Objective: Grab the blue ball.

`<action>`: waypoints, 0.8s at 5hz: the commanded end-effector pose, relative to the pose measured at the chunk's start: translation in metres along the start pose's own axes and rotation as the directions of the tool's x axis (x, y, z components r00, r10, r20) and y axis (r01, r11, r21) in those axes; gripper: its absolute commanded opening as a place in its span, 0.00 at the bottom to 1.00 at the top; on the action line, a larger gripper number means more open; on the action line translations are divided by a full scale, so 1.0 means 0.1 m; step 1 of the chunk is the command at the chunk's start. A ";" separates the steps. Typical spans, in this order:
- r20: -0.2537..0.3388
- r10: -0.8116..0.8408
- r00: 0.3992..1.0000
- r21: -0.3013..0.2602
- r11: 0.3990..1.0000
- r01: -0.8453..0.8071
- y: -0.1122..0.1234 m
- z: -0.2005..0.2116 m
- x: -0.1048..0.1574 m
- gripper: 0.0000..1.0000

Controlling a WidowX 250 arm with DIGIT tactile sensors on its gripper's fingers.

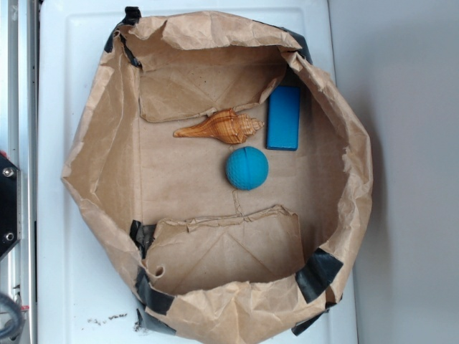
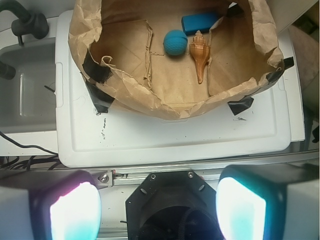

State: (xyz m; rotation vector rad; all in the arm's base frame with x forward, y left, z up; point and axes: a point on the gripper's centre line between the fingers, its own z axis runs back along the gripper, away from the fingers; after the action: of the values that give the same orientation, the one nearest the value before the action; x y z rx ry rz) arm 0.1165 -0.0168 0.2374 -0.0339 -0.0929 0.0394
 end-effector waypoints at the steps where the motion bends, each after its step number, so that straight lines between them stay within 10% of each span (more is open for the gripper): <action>1: 0.000 0.000 1.000 0.000 1.000 0.000 0.00 0.00 0.00 1.00; 3: 0.063 -0.187 0.980 -0.103 0.976 0.193 -0.10 0.00 0.91 1.00; 4: 0.063 -0.187 0.980 -0.103 0.976 0.193 -0.10 0.00 0.91 1.00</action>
State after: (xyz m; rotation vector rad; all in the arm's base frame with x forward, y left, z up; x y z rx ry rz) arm 0.2041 -0.0193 0.2338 -0.1355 -0.1054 -0.1476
